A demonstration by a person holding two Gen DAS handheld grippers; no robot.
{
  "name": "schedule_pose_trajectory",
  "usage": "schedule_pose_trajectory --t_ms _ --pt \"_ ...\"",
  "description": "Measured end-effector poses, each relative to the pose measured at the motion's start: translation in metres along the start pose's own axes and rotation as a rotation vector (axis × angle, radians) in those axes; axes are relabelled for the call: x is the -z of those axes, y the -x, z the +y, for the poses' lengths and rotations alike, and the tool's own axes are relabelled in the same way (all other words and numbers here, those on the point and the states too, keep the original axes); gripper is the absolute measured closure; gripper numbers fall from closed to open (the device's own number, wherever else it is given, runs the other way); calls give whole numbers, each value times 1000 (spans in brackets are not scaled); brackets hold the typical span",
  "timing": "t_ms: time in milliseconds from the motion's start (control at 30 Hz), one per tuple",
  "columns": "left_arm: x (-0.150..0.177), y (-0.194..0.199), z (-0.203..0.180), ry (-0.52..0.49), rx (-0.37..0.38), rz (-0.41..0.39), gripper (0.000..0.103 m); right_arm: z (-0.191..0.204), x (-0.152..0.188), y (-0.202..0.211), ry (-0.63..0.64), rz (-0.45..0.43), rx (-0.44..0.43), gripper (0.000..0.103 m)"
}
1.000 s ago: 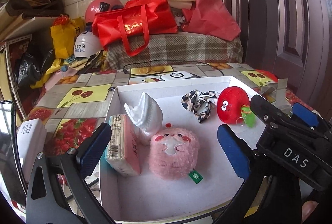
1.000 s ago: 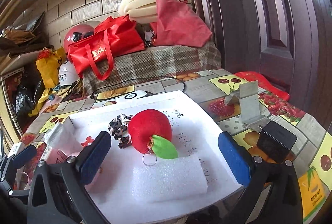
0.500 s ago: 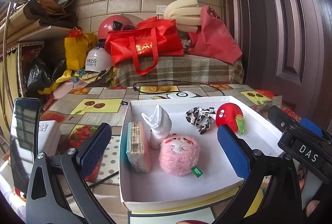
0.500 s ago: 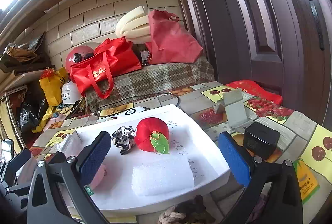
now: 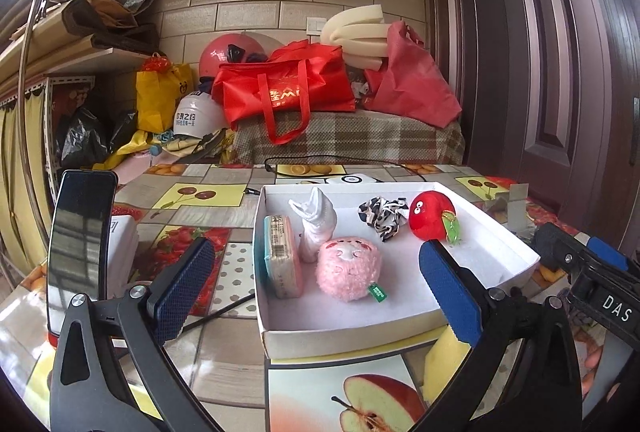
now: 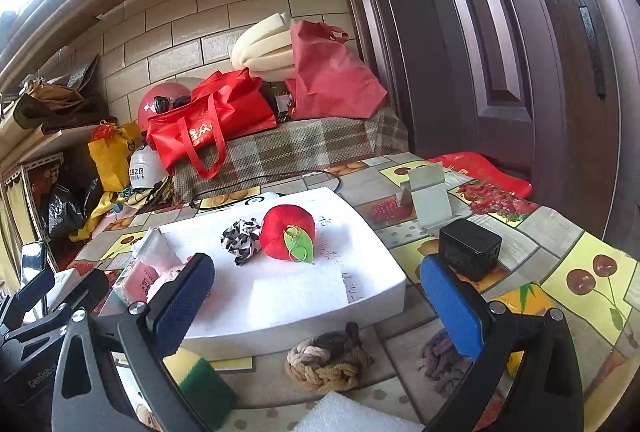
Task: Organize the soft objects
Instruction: 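Withdraw both open grippers from the box toward the sponge and foam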
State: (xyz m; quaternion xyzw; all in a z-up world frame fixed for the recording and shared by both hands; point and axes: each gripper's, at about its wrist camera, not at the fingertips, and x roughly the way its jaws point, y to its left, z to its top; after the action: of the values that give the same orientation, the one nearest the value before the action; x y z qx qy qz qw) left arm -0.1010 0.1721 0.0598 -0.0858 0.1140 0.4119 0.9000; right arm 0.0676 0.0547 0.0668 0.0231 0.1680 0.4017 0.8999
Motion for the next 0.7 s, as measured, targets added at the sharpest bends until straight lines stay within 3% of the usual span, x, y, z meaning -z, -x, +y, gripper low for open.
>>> schedule_pose_trajectory --t_ms 233,433,600,700 --pt "6 16 3 -3 11 4 0 -12 7 19 23 63 -8 0" --pt "9 24 16 51 38 26 0 -26 13 41 80 86 6 0" --pt "13 27 22 85 105 68 0 -48 16 64 86 84 27 0" --pt "16 27 18 67 184 121 0 -74 12 70 7 105 38 0"
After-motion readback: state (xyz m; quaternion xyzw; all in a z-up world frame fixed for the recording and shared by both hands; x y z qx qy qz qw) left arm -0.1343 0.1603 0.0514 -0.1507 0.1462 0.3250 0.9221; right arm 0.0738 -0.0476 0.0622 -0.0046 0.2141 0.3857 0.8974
